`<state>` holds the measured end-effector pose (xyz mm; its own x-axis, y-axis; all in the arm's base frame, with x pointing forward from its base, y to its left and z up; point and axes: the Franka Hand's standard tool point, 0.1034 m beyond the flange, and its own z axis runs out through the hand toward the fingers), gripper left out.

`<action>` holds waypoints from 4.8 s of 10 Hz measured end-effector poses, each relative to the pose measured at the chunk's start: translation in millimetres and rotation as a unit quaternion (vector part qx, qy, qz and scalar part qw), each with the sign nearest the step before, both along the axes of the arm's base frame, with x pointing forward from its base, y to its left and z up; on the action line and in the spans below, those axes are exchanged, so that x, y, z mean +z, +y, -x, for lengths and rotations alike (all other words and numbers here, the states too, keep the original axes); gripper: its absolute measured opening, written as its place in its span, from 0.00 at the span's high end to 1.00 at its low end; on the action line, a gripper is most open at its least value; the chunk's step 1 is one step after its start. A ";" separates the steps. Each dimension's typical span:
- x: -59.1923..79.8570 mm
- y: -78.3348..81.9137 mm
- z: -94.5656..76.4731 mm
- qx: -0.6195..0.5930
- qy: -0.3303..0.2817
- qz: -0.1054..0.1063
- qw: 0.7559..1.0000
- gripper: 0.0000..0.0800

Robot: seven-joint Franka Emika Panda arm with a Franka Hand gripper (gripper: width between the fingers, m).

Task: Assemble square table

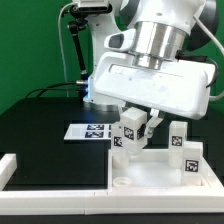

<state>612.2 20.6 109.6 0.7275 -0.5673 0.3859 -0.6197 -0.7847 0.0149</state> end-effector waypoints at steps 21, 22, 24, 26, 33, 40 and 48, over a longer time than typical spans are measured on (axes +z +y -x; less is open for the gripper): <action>-31.9 -11.9 -5.7 0.054 -0.060 0.037 0.996 0.64; -31.9 -14.1 -6.7 0.058 -0.062 0.040 0.996 0.64; -32.7 -10.0 -8.3 0.064 -0.069 0.042 0.995 0.64; -33.0 -2.1 -7.5 0.069 -0.070 0.041 0.994 0.64; -11.2 -2.9 -7.0 0.134 -0.037 0.046 0.989 0.64; -7.1 -12.6 -8.5 0.170 -0.041 -0.014 0.984 0.64; -32.5 -7.8 -3.9 0.180 -0.032 -0.002 0.983 0.64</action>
Offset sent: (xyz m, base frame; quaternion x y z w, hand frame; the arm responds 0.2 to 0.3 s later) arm 0.0000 0.0000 0.0000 0.0000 0.0000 0.0000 1.0000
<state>616.1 12.8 77.0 0.8555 -0.2797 0.4357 -0.3022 -0.9531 -0.0183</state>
